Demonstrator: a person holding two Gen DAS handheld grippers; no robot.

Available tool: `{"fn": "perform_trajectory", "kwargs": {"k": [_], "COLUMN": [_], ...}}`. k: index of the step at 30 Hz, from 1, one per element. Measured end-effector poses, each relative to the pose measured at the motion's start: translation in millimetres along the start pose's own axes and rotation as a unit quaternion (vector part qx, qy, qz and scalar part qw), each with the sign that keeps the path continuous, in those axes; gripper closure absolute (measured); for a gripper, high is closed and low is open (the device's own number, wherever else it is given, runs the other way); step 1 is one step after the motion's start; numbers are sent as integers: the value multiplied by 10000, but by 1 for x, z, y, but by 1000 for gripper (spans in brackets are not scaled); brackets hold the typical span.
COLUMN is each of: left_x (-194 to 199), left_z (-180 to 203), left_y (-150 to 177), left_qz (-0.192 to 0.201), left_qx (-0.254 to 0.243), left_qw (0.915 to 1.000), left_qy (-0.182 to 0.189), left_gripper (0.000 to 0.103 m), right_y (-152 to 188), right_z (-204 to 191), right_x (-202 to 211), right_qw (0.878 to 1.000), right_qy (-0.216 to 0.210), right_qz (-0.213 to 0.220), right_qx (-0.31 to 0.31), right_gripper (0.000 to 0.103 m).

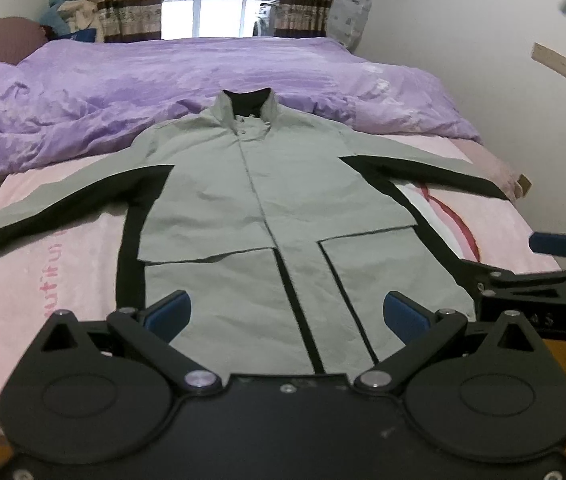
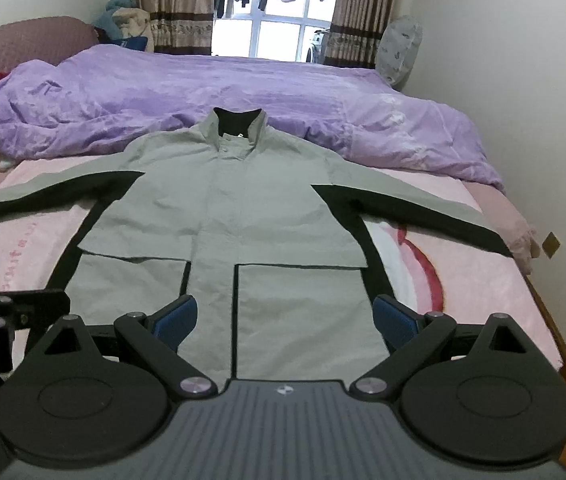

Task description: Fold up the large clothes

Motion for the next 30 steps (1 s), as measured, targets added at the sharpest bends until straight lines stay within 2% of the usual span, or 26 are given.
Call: {"fn": "perform_trajectory", "kwargs": {"k": [6, 11, 14, 16, 19, 23, 26, 30], "left_x": [-30, -62, -85, -100, -116, -132, -135, -139], "left_z": [-28, -81, -132, -175, -248, -346, -421, -517], "left_y": [-21, -38, -45, -47, -44, -34, -23, -5], "left_qz": [129, 314, 278, 330, 463, 548, 683, 590], "left_qx": [143, 794, 1250, 1549, 1936, 2431, 2964, 3882], "left_qw": [9998, 9963, 9906, 9837, 9677, 9417, 9162, 8748], "left_qy": [-16, -45, -490, -853, -1546, -2261, -2608, -2840], "left_gripper": [0, 0, 0, 0, 0, 0, 0, 0], "right_y": [-13, -30, -37, -41, -45, -49, -53, -57], "right_z": [-16, -26, -22, -18, -12, -5, 4, 15], "right_x": [-29, -57, -82, -104, -138, -181, -203, -217], "right_qw": [9997, 9979, 9985, 9985, 9980, 9992, 9998, 9995], "right_qy": [-55, 84, -58, -324, -506, -313, -112, -43], "right_qz": [52, 388, 425, 407, 376, 230, 159, 156], "right_qx": [221, 503, 327, 164, -19, -40, -83, -271], "right_gripper": [0, 0, 0, 0, 0, 0, 0, 0]}}
Point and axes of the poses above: each gripper's, at about its wrist camera, not at the fingertips, and x roughly against the way its jaws point, z to its right, y to its underside, the point moved 4 cm from there along -x, roughly the way its jaws point, and after that the axes turned 7 degrees about -z, right-handed, at the moved point
